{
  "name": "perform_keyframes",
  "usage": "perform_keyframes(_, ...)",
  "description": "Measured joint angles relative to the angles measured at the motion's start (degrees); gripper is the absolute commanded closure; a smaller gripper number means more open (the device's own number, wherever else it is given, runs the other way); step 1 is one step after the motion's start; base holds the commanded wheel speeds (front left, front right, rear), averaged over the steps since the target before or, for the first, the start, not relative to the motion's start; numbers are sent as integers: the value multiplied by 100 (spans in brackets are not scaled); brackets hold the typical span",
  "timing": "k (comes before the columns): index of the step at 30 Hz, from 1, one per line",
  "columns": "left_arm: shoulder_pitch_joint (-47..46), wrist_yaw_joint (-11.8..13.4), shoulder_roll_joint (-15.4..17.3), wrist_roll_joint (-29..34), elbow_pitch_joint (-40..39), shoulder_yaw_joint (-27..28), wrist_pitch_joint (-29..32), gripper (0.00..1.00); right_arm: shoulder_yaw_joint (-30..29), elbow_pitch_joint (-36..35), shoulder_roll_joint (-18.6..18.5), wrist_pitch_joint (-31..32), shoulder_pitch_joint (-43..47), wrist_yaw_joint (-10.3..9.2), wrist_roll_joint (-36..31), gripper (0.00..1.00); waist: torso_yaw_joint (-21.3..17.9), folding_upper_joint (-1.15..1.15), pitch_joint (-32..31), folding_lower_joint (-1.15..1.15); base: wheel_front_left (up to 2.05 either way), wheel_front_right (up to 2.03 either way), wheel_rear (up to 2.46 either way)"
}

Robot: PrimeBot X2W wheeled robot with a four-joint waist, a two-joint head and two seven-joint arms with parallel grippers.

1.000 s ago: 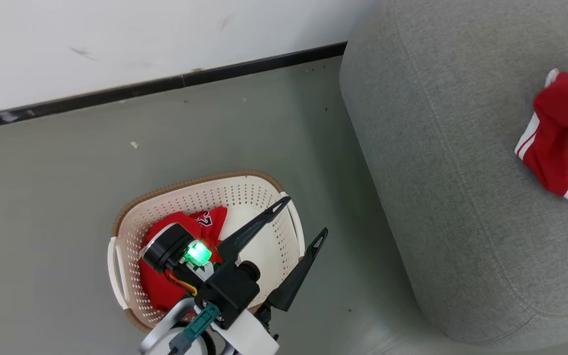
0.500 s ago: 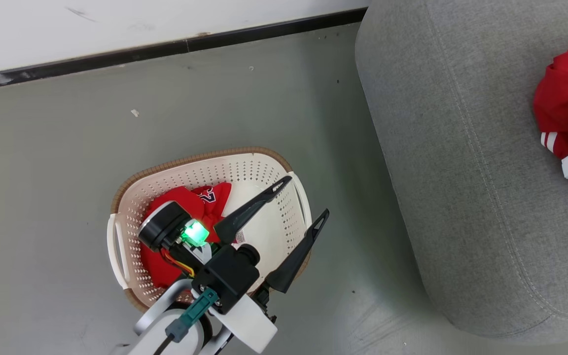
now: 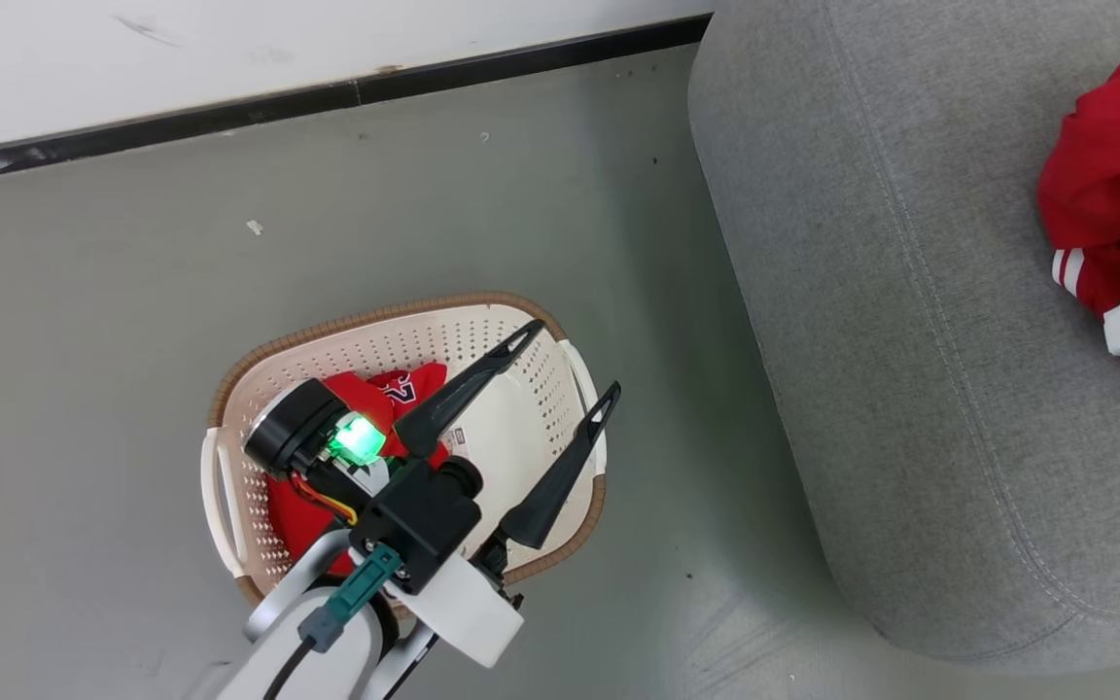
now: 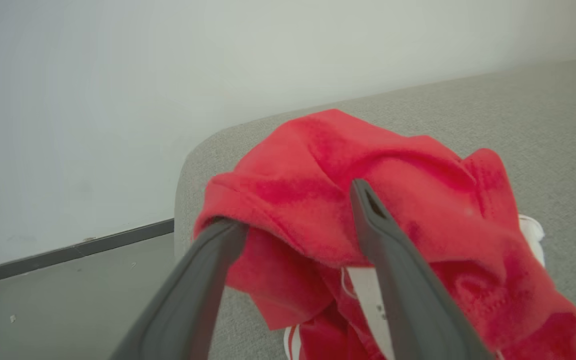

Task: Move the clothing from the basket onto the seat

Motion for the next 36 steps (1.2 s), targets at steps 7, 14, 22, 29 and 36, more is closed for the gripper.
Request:
perform_keyframes(7,3,18,12,-57,163,153,-155,0,-5,-791,205,-25,645,0,-29,0,-69,0,-131,0,0,0,0)
perform_keyframes(14,109,155,36,-162,352,403,-339,0,148,-1503,290,-27,1144,0,-196,0,-117,0,-329,0,0,0,0)
perform_keyframes(22,279,379,37,-350,602,769,-622,0,468,-2194,360,-42,1227,0,-342,0,-106,0,-607,0,0,0,0)
perform_keyframes(29,599,690,100,-464,888,1283,-759,0,977,-2449,561,-42,1245,0,-572,0,-9,0,-898,0,0,0,0)
perform_keyframes(36,1056,987,118,-717,1105,1757,-886,0,1369,-2538,736,-42,1478,0,-717,0,159,0,-1227,0,0,0,0)
